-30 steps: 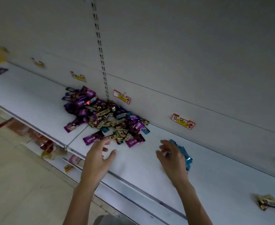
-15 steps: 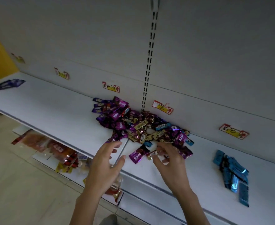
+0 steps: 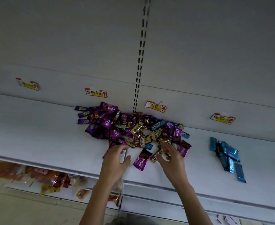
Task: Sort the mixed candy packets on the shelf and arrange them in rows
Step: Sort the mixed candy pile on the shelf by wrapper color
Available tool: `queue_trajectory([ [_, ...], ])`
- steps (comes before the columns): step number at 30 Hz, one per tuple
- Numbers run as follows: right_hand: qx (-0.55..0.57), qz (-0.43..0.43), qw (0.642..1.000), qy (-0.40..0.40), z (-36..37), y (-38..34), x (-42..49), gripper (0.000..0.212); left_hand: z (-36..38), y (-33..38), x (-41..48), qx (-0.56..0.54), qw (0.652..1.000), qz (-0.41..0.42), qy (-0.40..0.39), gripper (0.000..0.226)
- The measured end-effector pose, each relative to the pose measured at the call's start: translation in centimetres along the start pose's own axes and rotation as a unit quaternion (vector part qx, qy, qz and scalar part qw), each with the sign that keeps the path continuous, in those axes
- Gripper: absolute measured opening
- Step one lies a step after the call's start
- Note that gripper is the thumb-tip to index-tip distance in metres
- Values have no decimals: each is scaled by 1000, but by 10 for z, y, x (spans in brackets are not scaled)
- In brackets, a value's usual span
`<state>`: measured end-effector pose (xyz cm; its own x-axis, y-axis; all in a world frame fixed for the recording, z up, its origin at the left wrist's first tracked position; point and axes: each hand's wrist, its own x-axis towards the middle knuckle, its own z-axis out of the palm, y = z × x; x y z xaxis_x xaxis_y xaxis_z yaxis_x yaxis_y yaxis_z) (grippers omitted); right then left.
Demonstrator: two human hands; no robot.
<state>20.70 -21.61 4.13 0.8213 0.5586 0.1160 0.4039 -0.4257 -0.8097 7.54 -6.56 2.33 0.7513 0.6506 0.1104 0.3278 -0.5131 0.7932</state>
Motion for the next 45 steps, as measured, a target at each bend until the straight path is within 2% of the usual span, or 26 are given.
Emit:
queue_trajectory([
  [5,-4,53,998,-41,12,12,33,47,23,-5,25,-10,999,0,-45,27],
  [7,-49,53,996,-58,23,15,49,51,35,-3,34,-6,997,30,-73,26],
  [11,-153,54,980,-111,40,18,64,63,57,1,48,90,985,98,-110,39],
  [15,-272,48,951,-139,45,20,68,56,57,-12,67,172,976,88,-99,49],
  [17,-283,39,949,-135,48,22,66,46,55,-17,72,189,975,86,-82,50],
  [19,-242,52,965,-85,52,27,67,37,57,-19,77,213,970,89,-75,49],
  [22,-196,129,972,10,53,26,76,48,65,-16,82,250,960,86,-89,48],
  [25,-242,167,956,-16,56,23,85,57,68,-14,86,274,952,90,-99,45],
  [32,-229,142,962,-32,58,26,87,45,59,-15,98,325,926,137,-135,45],
  [36,-174,175,968,-43,57,26,93,36,55,-18,97,318,924,153,-145,46],
  [39,-150,220,964,-26,60,21,96,34,51,-17,95,263,946,142,-128,38],
  [42,-195,236,952,-23,64,16,99,52,45,-19,95,213,965,115,-101,34],
  [45,-247,209,945,-41,66,13,99,48,36,-21,94,159,981,82,-80,28],
])
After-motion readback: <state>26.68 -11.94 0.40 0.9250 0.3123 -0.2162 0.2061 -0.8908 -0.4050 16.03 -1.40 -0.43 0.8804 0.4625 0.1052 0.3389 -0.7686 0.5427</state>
